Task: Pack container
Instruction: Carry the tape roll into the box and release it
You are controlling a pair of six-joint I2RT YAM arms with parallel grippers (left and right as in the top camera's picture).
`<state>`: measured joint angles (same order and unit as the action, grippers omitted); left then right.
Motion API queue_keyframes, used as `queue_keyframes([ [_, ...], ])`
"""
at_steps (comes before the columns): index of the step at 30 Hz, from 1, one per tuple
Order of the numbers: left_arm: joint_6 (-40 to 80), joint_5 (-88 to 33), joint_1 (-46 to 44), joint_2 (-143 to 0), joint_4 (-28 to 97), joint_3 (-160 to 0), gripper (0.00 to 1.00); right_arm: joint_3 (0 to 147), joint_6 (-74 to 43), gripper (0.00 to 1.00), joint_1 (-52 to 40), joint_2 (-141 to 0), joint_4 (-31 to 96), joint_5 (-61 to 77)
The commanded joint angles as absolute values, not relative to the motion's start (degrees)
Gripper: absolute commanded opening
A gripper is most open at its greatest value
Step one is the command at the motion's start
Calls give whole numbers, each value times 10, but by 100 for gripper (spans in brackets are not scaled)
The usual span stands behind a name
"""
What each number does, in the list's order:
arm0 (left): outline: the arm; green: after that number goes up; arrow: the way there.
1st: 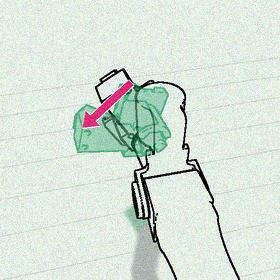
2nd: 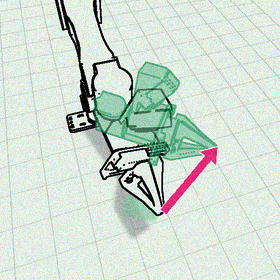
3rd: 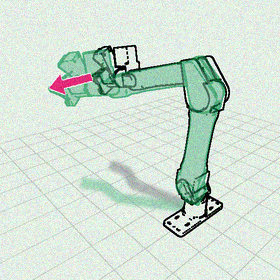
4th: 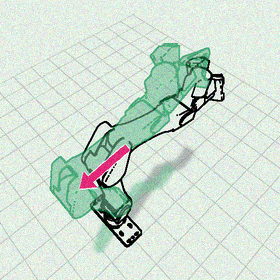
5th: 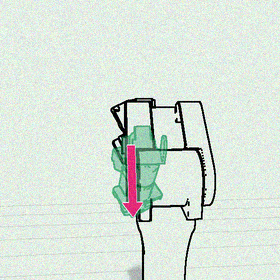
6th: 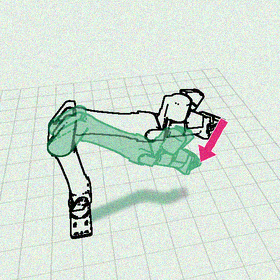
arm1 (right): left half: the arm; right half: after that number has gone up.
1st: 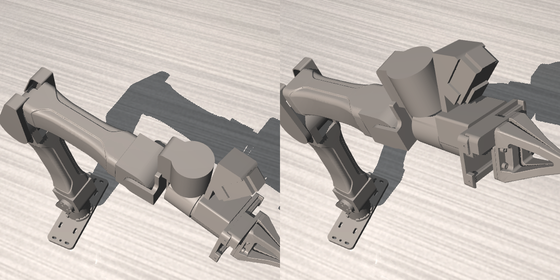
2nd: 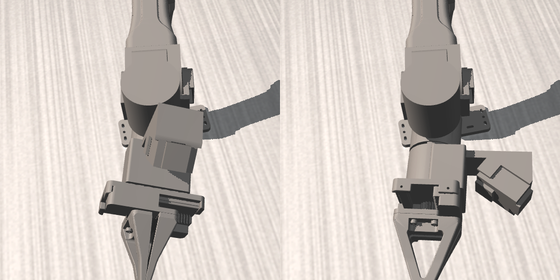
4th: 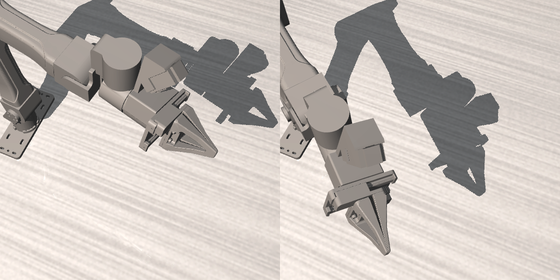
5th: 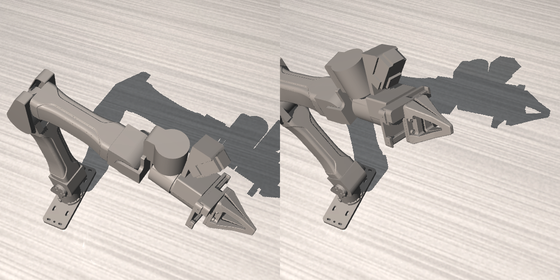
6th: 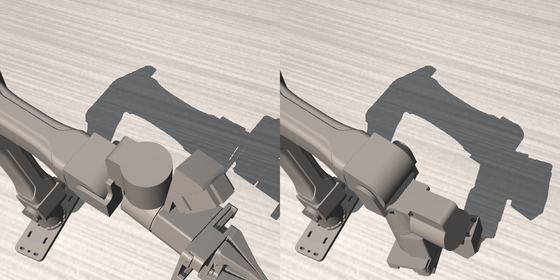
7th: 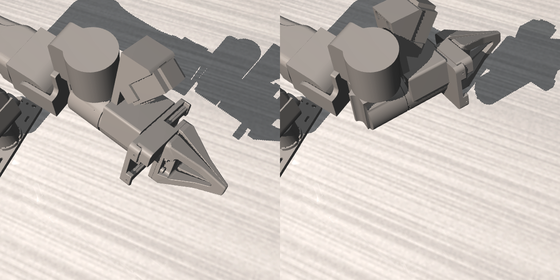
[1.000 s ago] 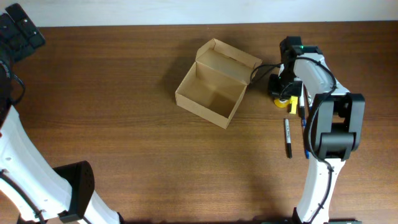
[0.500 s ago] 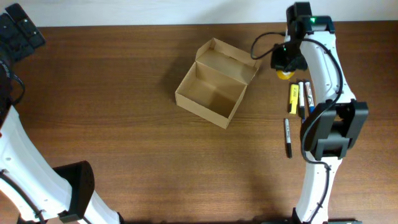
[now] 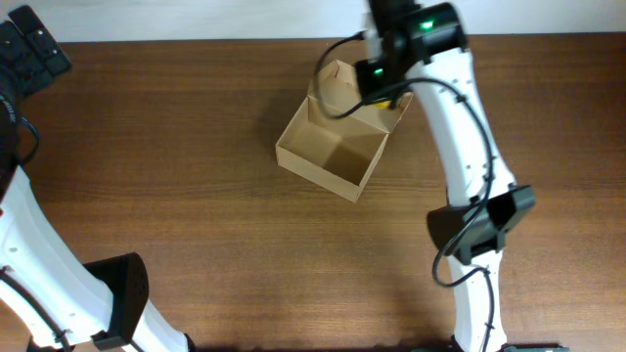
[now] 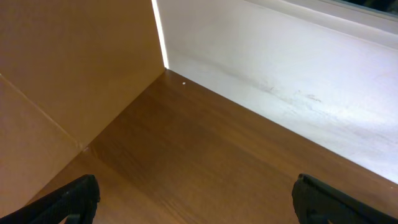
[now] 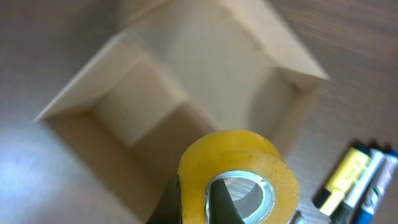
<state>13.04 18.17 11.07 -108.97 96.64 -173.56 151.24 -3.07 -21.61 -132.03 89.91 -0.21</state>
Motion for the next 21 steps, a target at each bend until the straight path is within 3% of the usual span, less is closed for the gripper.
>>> queue_keyframes([
  [1,125,178,115,-1094,967,-1734,100,1521,39,4,-256,-1319,905,-7],
  [8,125,178,115,-1094,967,-1734,100,1484,103,4,-311,-1319,888,-8],
  [21,125,178,115,-1094,967,-1734,100,1257,100,4,-293,-1319,763,-24],
])
